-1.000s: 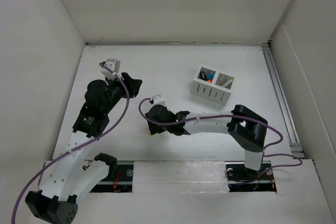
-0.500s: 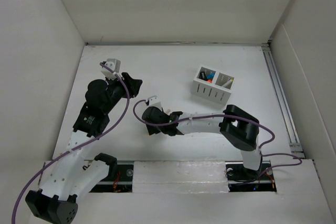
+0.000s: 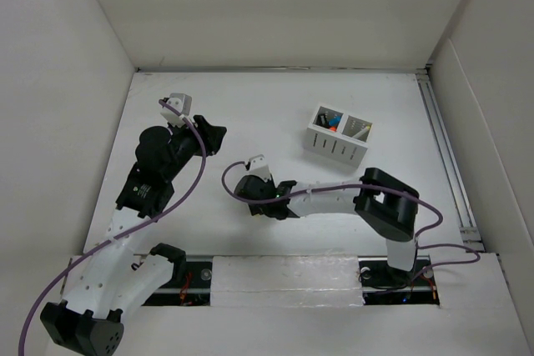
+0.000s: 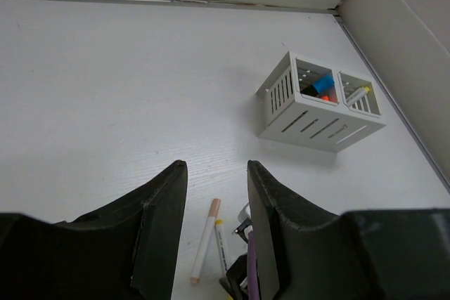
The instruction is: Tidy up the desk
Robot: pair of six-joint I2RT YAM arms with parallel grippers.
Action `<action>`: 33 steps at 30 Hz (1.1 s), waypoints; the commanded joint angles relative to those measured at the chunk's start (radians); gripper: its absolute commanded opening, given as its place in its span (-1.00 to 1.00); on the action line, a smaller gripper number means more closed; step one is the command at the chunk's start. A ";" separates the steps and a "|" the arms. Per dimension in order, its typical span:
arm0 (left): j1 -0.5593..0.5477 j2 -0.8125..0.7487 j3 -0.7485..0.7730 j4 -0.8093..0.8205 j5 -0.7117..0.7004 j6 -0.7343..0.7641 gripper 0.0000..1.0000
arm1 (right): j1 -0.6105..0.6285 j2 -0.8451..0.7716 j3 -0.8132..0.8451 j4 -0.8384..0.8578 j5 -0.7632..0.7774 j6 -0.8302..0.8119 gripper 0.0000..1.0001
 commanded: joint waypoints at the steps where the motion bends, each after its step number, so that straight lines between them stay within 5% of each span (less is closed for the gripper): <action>1: -0.002 -0.014 0.017 0.042 0.014 -0.005 -0.28 | 0.009 -0.030 -0.037 -0.076 0.043 0.031 -0.03; 14: -0.002 -0.017 0.017 0.043 0.015 -0.006 -0.28 | -0.009 -0.173 -0.108 0.019 0.021 -0.002 -0.02; 26: -0.002 -0.023 0.017 0.043 0.014 -0.005 -0.28 | -0.127 0.023 0.012 0.099 -0.121 -0.104 -0.06; 33: -0.002 -0.020 0.015 0.042 0.005 -0.003 -0.28 | -0.137 0.057 0.041 0.084 -0.135 -0.107 -0.47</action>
